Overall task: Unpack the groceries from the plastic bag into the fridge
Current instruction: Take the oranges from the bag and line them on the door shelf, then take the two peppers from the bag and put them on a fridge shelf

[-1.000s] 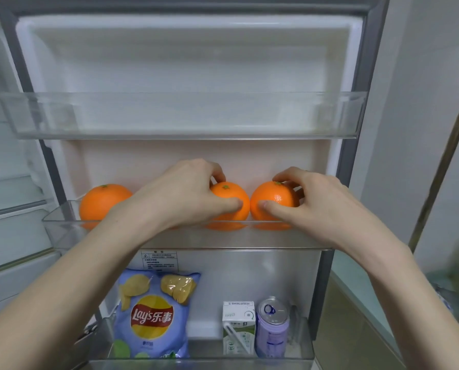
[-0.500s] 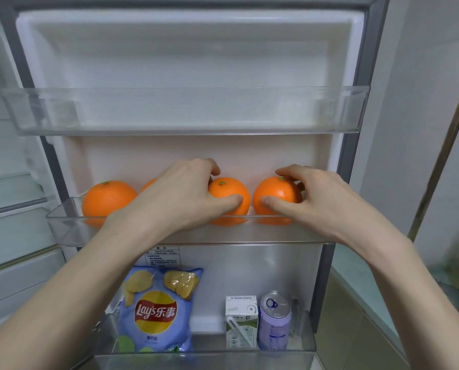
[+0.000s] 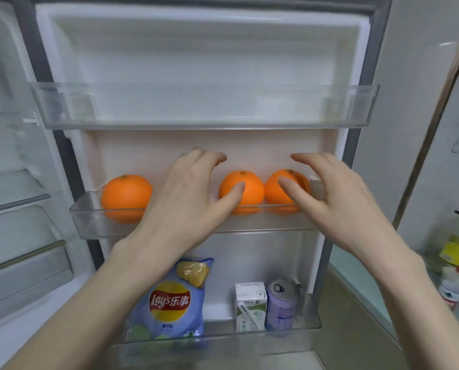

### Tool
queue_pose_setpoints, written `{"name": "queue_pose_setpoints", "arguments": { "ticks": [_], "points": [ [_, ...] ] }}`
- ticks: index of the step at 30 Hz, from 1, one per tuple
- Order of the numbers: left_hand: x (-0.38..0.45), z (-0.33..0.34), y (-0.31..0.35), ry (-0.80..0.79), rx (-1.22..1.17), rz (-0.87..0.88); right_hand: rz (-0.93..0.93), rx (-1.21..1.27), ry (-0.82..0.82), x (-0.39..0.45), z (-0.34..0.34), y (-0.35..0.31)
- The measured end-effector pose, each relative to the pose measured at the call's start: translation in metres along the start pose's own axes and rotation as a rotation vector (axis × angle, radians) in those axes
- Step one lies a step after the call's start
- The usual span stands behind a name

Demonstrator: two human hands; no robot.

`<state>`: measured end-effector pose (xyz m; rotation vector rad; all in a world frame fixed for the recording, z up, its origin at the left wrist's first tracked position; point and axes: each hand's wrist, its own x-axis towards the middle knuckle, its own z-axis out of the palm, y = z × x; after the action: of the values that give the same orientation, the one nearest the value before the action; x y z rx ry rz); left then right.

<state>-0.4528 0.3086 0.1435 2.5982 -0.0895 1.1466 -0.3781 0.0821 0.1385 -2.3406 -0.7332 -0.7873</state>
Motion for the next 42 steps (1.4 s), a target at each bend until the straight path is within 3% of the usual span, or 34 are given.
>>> {"name": "queue_pose_setpoints", "arguments": {
  "ticks": [11,21,30,42],
  "points": [
    [-0.074,-0.009,-0.034,0.092,-0.076,0.233,-0.069,-0.247,0.15,-0.091,0.002,-0.052],
    [-0.141,0.012,-0.015,0.038,-0.285,0.392,0.165,-0.527,0.17,-0.218,-0.008,-0.096],
    [-0.19,0.009,0.081,-0.053,-0.539,0.46,0.459,-0.798,0.239,-0.326,-0.083,-0.126],
    [-0.333,-0.017,0.271,-0.291,-0.791,0.805,0.862,-1.058,0.248,-0.529,-0.206,-0.172]
  ]
}}
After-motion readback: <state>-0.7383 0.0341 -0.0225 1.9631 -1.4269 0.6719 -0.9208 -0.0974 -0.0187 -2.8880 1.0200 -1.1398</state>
